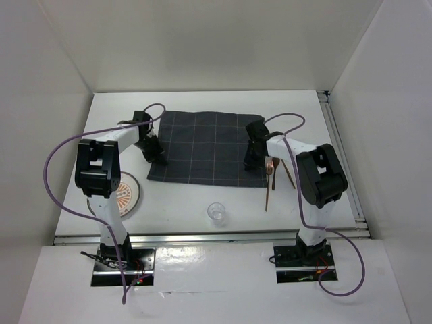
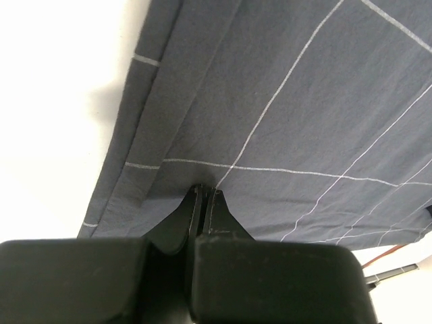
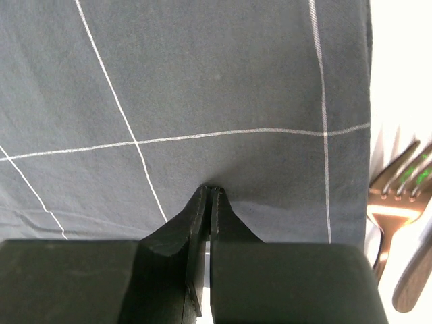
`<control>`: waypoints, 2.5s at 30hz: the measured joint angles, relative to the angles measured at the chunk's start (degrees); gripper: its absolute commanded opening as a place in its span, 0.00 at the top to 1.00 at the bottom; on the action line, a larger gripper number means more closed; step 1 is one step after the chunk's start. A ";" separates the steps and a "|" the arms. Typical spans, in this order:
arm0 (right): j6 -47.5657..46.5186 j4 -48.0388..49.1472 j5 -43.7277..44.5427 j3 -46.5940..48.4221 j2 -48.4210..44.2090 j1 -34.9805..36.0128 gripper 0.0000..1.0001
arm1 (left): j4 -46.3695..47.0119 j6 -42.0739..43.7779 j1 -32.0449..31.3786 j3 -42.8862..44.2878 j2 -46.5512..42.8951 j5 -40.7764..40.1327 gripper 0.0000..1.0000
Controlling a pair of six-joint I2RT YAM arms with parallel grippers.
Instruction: Set the dinner table for one person
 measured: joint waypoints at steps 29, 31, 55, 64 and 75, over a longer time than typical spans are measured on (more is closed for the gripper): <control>-4.87 1.46 -4.48 8.37 -16.96 7.58 0.15 | -7.41 0.87 9.40 -5.57 -34.69 -11.17 0.33; -4.46 3.39 -7.17 7.61 -16.22 11.41 0.15 | -9.49 -0.04 12.00 -7.80 -36.89 -12.52 0.32; 5.01 16.04 -22.56 50.53 37.88 38.05 0.28 | -18.75 0.02 12.76 8.15 -49.53 -6.10 0.28; 9.99 16.74 -22.18 55.47 42.91 38.21 0.92 | -18.91 1.53 12.76 7.61 -49.53 -5.03 0.28; 12.24 17.18 -20.55 45.92 33.44 36.94 1.00 | -19.28 1.66 12.76 9.05 -49.42 -0.74 0.28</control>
